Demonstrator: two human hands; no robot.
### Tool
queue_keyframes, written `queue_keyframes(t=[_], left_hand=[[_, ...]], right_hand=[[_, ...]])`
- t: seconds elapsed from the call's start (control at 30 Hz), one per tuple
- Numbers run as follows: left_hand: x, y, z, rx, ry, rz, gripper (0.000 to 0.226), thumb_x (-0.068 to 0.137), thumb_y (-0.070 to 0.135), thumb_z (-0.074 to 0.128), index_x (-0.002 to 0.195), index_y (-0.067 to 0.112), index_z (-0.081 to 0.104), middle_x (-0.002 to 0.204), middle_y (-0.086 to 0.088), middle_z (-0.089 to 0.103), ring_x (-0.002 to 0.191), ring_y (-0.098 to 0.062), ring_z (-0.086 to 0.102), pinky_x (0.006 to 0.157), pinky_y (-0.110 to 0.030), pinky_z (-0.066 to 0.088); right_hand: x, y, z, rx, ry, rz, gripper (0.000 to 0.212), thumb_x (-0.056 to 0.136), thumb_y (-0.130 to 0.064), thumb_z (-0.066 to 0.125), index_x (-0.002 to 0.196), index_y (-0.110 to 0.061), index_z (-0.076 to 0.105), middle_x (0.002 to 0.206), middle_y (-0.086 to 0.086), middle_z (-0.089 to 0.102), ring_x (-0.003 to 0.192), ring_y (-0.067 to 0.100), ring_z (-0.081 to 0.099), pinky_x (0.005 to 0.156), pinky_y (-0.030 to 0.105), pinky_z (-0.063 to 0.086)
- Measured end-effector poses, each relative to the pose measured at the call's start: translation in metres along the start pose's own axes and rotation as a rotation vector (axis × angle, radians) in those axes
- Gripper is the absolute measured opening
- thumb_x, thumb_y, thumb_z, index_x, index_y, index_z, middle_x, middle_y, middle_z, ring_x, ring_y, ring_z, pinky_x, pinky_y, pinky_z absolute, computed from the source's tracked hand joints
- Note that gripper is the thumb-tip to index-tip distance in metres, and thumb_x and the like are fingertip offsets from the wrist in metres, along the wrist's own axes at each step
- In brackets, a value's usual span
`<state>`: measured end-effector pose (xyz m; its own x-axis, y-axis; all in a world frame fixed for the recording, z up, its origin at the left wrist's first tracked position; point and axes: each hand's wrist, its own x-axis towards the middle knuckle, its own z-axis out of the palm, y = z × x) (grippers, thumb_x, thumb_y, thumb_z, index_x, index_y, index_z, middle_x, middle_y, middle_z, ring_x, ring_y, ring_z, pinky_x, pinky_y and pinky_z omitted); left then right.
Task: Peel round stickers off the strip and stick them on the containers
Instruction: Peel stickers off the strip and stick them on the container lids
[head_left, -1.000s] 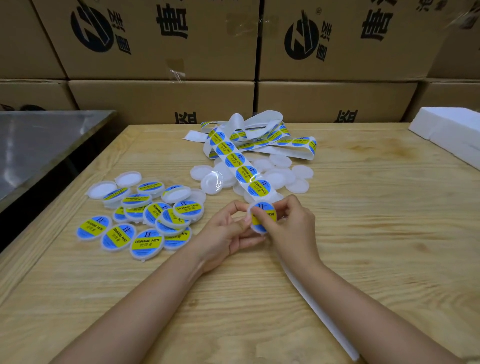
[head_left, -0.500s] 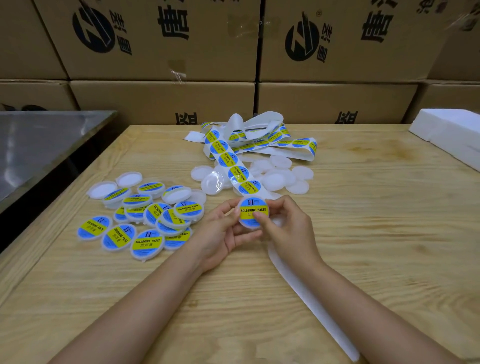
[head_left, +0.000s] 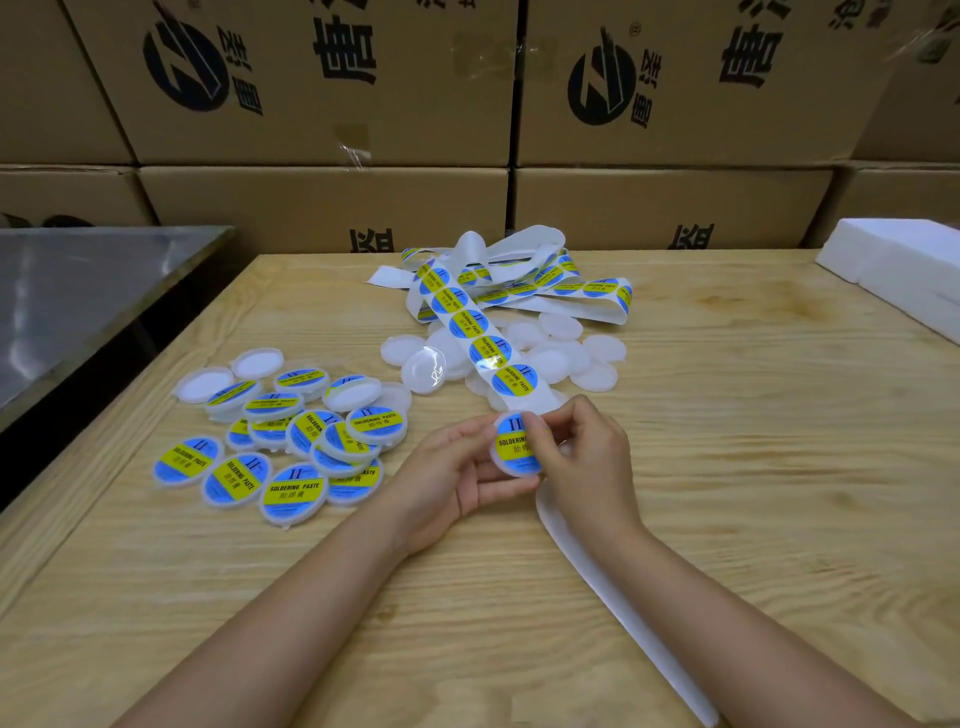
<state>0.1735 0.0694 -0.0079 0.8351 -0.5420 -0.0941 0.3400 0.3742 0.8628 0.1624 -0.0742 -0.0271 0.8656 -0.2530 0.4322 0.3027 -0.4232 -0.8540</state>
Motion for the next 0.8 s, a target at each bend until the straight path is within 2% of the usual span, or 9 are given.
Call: queue_keyframes(t=[0.07,0.17,0.3,0.43,0.53,0.6,0.67,0.73,0.8], left_hand=[[-0.0006,-0.0001,0.0000,-0.017,-0.023,-0.012,0.039,0.086,0.016,0.047,0.120,0.001,0.056,0.117,-0.018,0.064,0.101,-0.026,0.066,0.081,-0.036,0.056],[-0.0005,-0.0013,-0.0010,-0.041,-0.033,-0.016,0.041,0.085,0.015,0.046,0.123,0.002,0.054,0.118,-0.019,0.063,0.101,-0.026,0.066,0.080,-0.035,0.056],[-0.0006,-0.0001,-0.0029,-0.067,-0.051,-0.020,0.039,0.085,0.021,0.044,0.118,0.003,0.057,0.114,-0.019,0.066,0.099,-0.028,0.066,0.083,-0.038,0.056],[-0.0011,0.0010,-0.0014,-0.021,-0.044,-0.048,0.050,0.083,0.039,0.047,0.116,0.003,0.059,0.104,-0.015,0.070,0.094,-0.024,0.068,0.076,-0.035,0.057],[-0.0029,-0.0010,0.0009,0.103,-0.039,0.011,0.039,0.080,0.026,0.056,0.112,0.005,0.062,0.101,-0.011,0.071,0.086,-0.020,0.070,0.069,-0.029,0.057],[-0.0034,-0.0020,0.0030,0.136,0.011,0.030,0.034,0.075,0.021,0.062,0.106,0.005,0.065,0.093,-0.011,0.072,0.078,-0.019,0.070,0.061,-0.026,0.056],[-0.0026,-0.0028,0.0040,0.157,0.048,0.046,0.032,0.074,0.021,0.063,0.102,0.005,0.065,0.088,-0.010,0.072,0.073,-0.018,0.070,0.056,-0.024,0.055],[-0.0018,-0.0026,0.0050,0.156,0.065,0.054,0.031,0.076,0.023,0.060,0.101,0.005,0.066,0.085,-0.011,0.071,0.070,-0.019,0.069,0.053,-0.025,0.054],[-0.0011,-0.0028,0.0052,0.132,0.080,0.058,0.032,0.077,0.024,0.060,0.102,0.004,0.065,0.084,-0.012,0.071,0.070,-0.020,0.069,0.052,-0.027,0.055]], right_hand=[[0.0002,-0.0009,0.0030,-0.060,0.035,-0.010,0.030,0.076,-0.037,0.067,0.068,-0.015,0.050,0.059,-0.013,0.053,0.061,0.005,0.052,0.090,0.058,0.042],[-0.0029,-0.0035,0.0047,-0.179,0.071,-0.053,0.038,0.069,-0.052,0.069,0.072,-0.018,0.050,0.063,-0.019,0.052,0.078,-0.019,0.045,0.090,0.058,0.041],[-0.0061,-0.0068,0.0054,-0.185,0.068,-0.044,0.050,0.061,-0.057,0.069,0.080,-0.015,0.052,0.071,-0.019,0.051,0.087,-0.029,0.036,0.095,0.057,0.039],[-0.0062,-0.0098,0.0034,-0.168,0.087,-0.074,0.042,0.067,-0.044,0.078,0.074,-0.013,0.050,0.065,-0.016,0.050,0.081,-0.023,0.042,0.091,0.058,0.040],[-0.0044,-0.0096,0.0013,-0.146,0.125,-0.121,0.032,0.080,-0.033,0.070,0.065,-0.018,0.046,0.054,-0.015,0.046,0.071,-0.016,0.046,0.088,0.060,0.041],[-0.0028,-0.0085,-0.0003,-0.105,0.133,-0.113,0.031,0.085,-0.033,0.059,0.060,-0.025,0.041,0.050,-0.013,0.045,0.062,-0.003,0.049,0.084,0.055,0.044],[-0.0027,-0.0073,-0.0005,-0.029,0.124,-0.066,0.031,0.084,-0.040,0.055,0.060,-0.027,0.041,0.056,-0.011,0.052,0.059,0.007,0.050,0.070,0.042,0.045],[-0.0031,-0.0049,0.0009,0.044,0.111,-0.020,0.030,0.084,-0.045,0.053,0.063,-0.025,0.046,0.062,-0.014,0.056,0.060,0.009,0.052,0.062,0.036,0.044],[-0.0027,-0.0024,0.0017,0.130,0.098,0.023,0.025,0.083,-0.043,0.055,0.066,-0.026,0.049,0.062,-0.013,0.057,0.060,0.008,0.053,0.061,0.037,0.046]])
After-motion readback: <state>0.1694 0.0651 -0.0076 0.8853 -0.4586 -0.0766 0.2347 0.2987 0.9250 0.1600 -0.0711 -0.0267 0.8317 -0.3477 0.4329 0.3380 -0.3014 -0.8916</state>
